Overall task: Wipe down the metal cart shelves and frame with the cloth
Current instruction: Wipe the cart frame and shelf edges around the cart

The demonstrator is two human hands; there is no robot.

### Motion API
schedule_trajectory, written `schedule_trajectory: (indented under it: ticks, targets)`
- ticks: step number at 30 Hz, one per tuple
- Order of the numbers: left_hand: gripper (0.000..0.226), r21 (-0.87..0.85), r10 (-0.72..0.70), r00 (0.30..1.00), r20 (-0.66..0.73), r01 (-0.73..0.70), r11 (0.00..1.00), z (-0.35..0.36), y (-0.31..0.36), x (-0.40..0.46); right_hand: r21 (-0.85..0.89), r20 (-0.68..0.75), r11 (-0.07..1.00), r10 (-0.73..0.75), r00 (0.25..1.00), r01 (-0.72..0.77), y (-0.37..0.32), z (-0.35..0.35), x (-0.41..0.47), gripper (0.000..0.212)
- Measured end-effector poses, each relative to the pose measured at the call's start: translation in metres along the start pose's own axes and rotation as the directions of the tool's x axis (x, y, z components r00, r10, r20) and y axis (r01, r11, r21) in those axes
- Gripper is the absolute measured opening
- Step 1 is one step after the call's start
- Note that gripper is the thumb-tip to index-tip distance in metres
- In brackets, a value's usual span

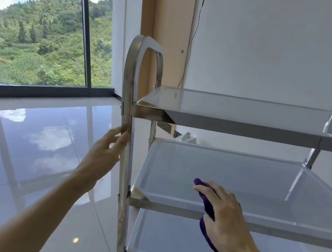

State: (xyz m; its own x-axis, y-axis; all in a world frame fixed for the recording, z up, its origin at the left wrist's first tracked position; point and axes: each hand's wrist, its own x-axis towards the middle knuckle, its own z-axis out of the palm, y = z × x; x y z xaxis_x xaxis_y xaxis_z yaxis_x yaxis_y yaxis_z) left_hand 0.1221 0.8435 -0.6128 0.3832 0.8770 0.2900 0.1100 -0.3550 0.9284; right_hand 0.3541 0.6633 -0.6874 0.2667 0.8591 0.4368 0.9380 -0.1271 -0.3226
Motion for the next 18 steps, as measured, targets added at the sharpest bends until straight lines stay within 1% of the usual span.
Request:
schedule_trajectory:
  ticks: [2, 4, 6, 7, 8, 9, 10, 11, 12, 14, 15, 16, 17, 18]
  targets:
    - [0.049, 0.018, 0.095, 0.990, -0.105, -0.094, 0.995, -0.011, 0.023, 0.008, 0.073, -0.183, 0.990, -0.106, 0.977, 0.121, -0.022, -0.026, 0.004, 0.069]
    - [0.040, 0.014, 0.191, 0.959, -0.210, -0.192, 0.981, -0.022, 0.053, 0.022, 0.103, -0.352, 0.956, -0.222, 0.909, 0.273, -0.049, -0.057, 0.013, 0.070]
    - [0.034, 0.006, 0.275, 0.937, -0.214, -0.280, 0.960, -0.029, 0.086, 0.038, 0.049, -0.465, 0.909, -0.345, 0.815, 0.413, -0.079, -0.091, 0.029, 0.065]
    - [0.032, 0.005, 0.302, 0.934, -0.189, -0.307, 0.952, -0.030, 0.101, 0.047, -0.009, -0.495, 0.891, -0.398, 0.773, 0.453, -0.092, -0.105, 0.039, 0.064]
    - [0.031, 0.000, 0.311, 0.936, -0.164, -0.315, 0.949, -0.031, 0.115, 0.055, -0.073, -0.505, 0.883, -0.433, 0.746, 0.464, -0.103, -0.116, 0.052, 0.067]
    - [0.033, -0.010, 0.299, 0.943, -0.145, -0.303, 0.953, -0.030, 0.128, 0.063, -0.126, -0.500, 0.886, -0.445, 0.743, 0.446, -0.111, -0.125, 0.066, 0.071]
    - [0.035, -0.025, 0.268, 0.954, -0.132, -0.274, 0.962, -0.029, 0.139, 0.070, -0.168, -0.481, 0.896, -0.439, 0.759, 0.412, -0.117, -0.132, 0.080, 0.075]
    - [0.037, -0.038, 0.232, 0.964, -0.128, -0.239, 0.970, -0.028, 0.147, 0.075, -0.206, -0.437, 0.906, -0.423, 0.794, 0.370, -0.120, -0.136, 0.094, 0.076]
    - [0.037, -0.032, 0.208, 0.969, -0.134, -0.214, 0.976, -0.027, 0.150, 0.080, -0.242, -0.359, 0.912, -0.402, 0.842, 0.332, -0.121, -0.137, 0.107, 0.077]
    - [0.037, 0.083, 0.220, 0.965, -0.141, -0.210, 0.974, -0.025, 0.148, 0.085, -0.309, -0.137, 0.906, -0.343, 0.929, 0.289, -0.113, -0.129, 0.127, 0.079]
    - [0.039, 0.154, 0.247, 0.959, -0.135, -0.226, 0.962, -0.024, 0.143, 0.085, -0.355, -0.028, 0.893, -0.305, 0.952, 0.275, -0.107, -0.121, 0.133, 0.081]
    - [0.039, 0.199, 0.276, 0.952, -0.131, -0.248, 0.948, -0.023, 0.139, 0.085, -0.398, 0.038, 0.877, -0.277, 0.960, 0.269, -0.100, -0.111, 0.137, 0.083]
    - [0.039, 0.212, 0.296, 0.947, -0.127, -0.265, 0.941, -0.023, 0.135, 0.085, -0.426, 0.045, 0.865, -0.272, 0.961, 0.265, -0.094, -0.101, 0.138, 0.084]
    - [0.037, 0.202, 0.305, 0.944, -0.123, -0.277, 0.940, -0.023, 0.133, 0.086, -0.434, 0.007, 0.863, -0.284, 0.959, 0.258, -0.091, -0.094, 0.138, 0.083]
